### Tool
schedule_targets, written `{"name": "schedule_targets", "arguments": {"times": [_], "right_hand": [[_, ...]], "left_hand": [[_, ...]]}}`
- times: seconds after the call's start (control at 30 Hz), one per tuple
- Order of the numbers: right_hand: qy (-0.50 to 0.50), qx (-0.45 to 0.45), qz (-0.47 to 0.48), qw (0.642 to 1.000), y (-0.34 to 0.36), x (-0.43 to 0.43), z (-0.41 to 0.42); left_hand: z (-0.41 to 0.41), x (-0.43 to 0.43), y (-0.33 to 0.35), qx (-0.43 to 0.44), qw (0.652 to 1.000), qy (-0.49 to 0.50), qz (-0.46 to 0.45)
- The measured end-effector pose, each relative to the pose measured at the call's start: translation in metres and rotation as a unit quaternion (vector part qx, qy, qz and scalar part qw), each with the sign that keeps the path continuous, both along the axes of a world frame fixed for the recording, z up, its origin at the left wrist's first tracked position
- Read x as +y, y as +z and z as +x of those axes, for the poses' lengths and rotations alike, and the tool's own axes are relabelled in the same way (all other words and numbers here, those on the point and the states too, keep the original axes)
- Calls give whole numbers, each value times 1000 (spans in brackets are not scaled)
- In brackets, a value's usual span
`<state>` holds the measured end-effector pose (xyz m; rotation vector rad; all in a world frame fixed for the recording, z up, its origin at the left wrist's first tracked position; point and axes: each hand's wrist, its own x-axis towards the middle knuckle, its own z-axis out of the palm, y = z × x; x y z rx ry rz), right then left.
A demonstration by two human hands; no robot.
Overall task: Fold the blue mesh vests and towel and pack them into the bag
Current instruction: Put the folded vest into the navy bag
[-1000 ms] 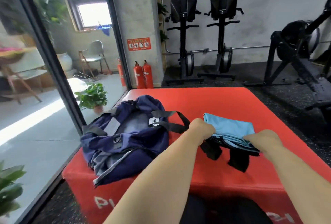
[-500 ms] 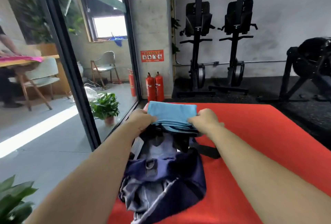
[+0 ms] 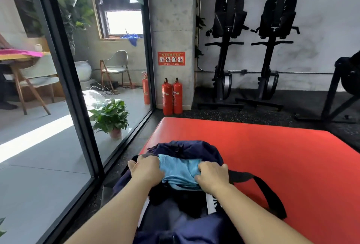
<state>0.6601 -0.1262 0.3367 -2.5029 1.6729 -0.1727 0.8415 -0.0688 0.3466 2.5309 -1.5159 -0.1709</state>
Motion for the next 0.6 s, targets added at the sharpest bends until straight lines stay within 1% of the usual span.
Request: {"name": "schedule_targets", "arguments": {"times": [0.07, 0.13, 0.3, 0.37, 0.4, 0.43, 0.47, 0.5, 0.53, 0.57, 0.6], "right_hand": [[1, 11, -4, 1000, -13, -9, 2], [-7, -6, -17, 1000, -16, -15, 3], [-11, -6, -19, 1000, -19, -19, 3], [-12, -29, -39, 999, -15, -21, 0], [-9, -46, -67, 997, -11, -22, -2], [0, -71, -117, 991, -7, -24, -4], [15, -100, -187, 977, -4, -27, -7], [29, -103, -256, 961, -1, -29, -8], [40, -90, -301, 949, -1, -31, -10], [47, -77, -326, 941, 1, -32, -9], [58, -69, -335, 938, 0, -36, -8]], "left_hand": [[1, -9, -14, -58, 998, 4, 17], [1, -15, -22, -100, 995, 7, 26], [3, -16, -11, -91, 995, 17, 30], [-4, -15, 4, -147, 989, 18, 10], [-11, -14, 11, -188, 982, 15, -6], [-17, -15, 16, -229, 973, 6, -25], [-24, -16, 19, -264, 964, -12, -44], [-30, -18, 20, -282, 957, -37, -60], [-36, -19, 17, -274, 957, -68, -61], [-39, -20, 11, -240, 964, -106, -43], [-40, -19, 2, -183, 972, -145, 0]]}}
